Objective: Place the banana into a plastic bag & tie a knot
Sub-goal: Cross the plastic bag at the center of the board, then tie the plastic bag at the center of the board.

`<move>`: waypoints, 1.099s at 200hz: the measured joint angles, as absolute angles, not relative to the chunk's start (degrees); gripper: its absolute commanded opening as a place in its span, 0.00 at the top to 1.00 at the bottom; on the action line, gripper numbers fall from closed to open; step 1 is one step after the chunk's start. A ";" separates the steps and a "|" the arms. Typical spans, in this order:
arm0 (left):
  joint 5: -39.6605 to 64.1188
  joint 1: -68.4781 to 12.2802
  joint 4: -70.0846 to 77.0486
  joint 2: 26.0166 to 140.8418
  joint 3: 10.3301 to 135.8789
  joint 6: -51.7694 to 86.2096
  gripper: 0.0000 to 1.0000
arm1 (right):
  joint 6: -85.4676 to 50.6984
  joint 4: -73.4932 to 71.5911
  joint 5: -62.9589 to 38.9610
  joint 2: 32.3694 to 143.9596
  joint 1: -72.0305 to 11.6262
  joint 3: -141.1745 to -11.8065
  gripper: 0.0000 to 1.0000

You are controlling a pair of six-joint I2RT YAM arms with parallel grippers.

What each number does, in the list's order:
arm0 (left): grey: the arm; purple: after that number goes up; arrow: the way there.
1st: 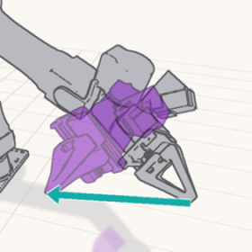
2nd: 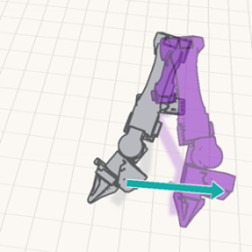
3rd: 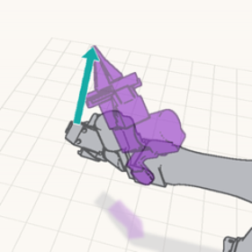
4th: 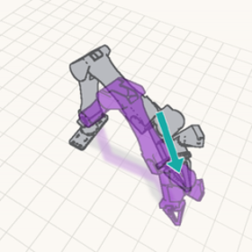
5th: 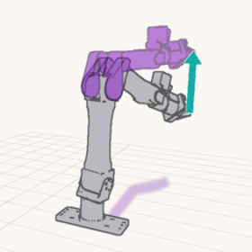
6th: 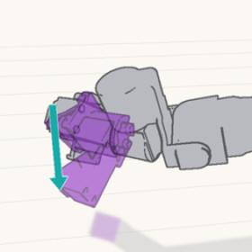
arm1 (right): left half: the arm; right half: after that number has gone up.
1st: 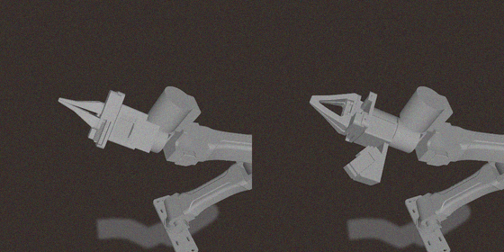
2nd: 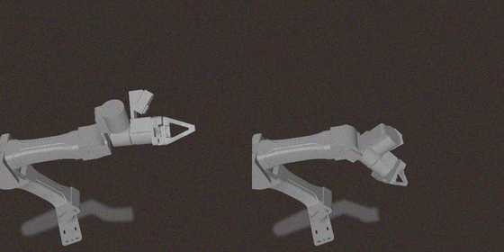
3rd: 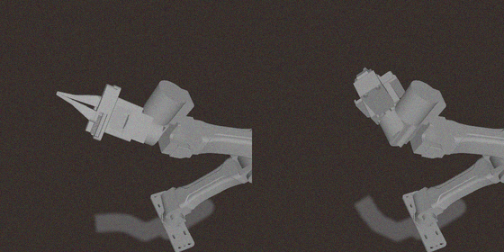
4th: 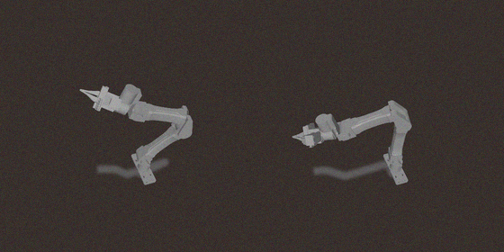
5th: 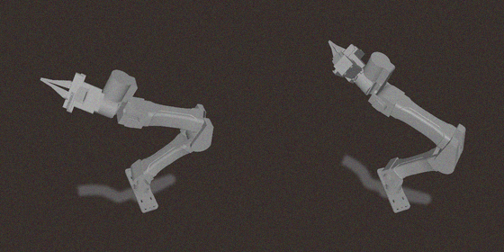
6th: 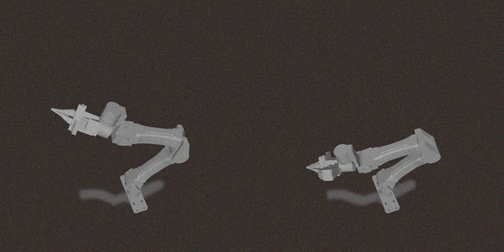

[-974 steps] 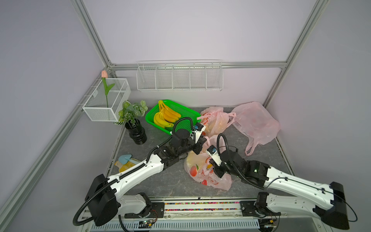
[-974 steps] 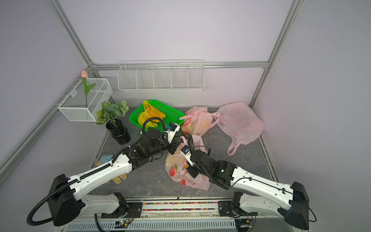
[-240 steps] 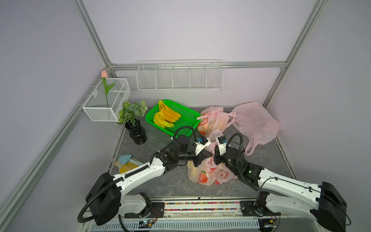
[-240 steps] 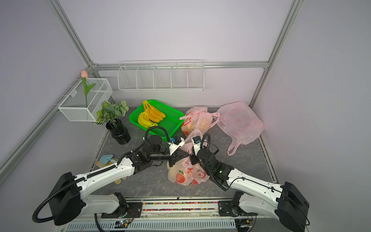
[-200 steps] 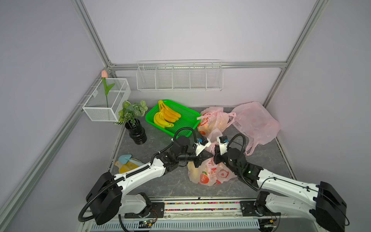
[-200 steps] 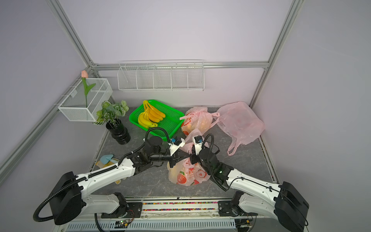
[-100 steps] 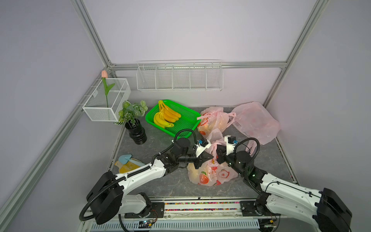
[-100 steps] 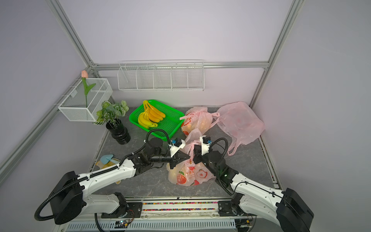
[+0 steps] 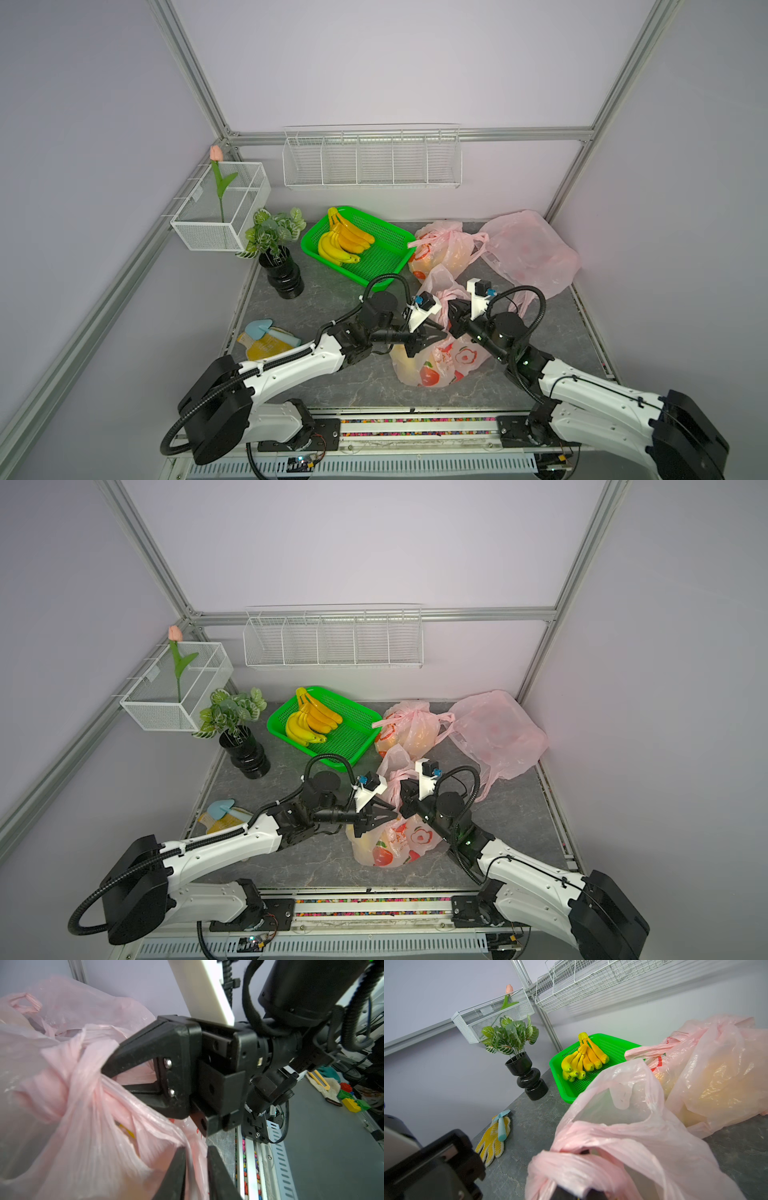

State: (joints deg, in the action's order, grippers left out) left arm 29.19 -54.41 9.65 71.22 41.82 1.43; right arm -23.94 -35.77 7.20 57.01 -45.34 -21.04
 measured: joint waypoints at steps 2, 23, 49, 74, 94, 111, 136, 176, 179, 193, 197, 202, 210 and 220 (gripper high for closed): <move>28.73 -54.41 9.26 70.72 41.82 1.48 0.67 | -23.97 -35.75 7.20 57.01 -45.34 -20.99 0.93; 22.06 -54.50 6.02 65.41 41.89 0.62 0.60 | -23.33 -34.76 7.20 57.01 -45.34 -20.99 0.93; 14.09 -54.50 2.52 62.72 43.38 -0.82 0.52 | -22.24 -32.49 7.20 56.99 -45.34 -20.99 0.93; 10.31 -54.50 -0.56 65.30 46.35 -2.50 0.48 | -22.00 -31.05 7.14 56.82 -45.34 -20.99 0.93; 8.38 -54.50 -2.79 68.88 49.52 -3.31 0.50 | -21.85 -30.74 6.55 56.40 -45.34 -20.99 0.93; 6.66 -54.50 -4.82 71.77 52.42 -3.51 0.59 | -21.85 -30.74 6.09 56.36 -45.36 -21.02 0.93; 4.43 -54.50 -6.02 73.89 54.83 -3.75 0.69 | -21.87 -30.74 5.80 56.36 -45.36 -21.02 0.93; 3.18 -54.37 -6.26 74.52 55.42 -3.53 0.78 | -21.87 -30.74 5.45 56.36 -45.36 -21.02 0.93; 3.11 -54.37 -6.31 74.72 55.51 -3.44 0.79 | -21.87 -30.74 5.45 56.36 -45.36 -21.02 0.93; 3.22 -54.33 -6.44 75.64 55.64 -3.44 0.82 | -21.87 -30.74 5.23 56.34 -45.36 -21.02 0.93; 3.27 -54.33 -6.57 75.90 55.64 -3.57 0.83 | -21.87 -30.74 5.13 56.34 -45.36 -21.02 0.93; 3.33 -54.30 -6.74 76.25 55.64 -3.46 0.84 | -21.89 -30.74 5.04 56.29 -45.34 -21.02 0.93; 3.51 -54.28 -6.92 76.77 55.57 -3.44 0.84 | -21.93 -30.76 4.97 56.18 -45.36 -21.02 0.93; 3.90 -54.26 -6.87 77.01 55.16 -3.40 0.84 | -22.09 -30.79 4.82 56.03 -45.36 -21.02 0.93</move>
State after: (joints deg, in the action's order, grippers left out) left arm 3.90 -54.26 -6.87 77.01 55.16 -3.40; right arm -22.09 -30.79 4.82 56.03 -45.36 -21.02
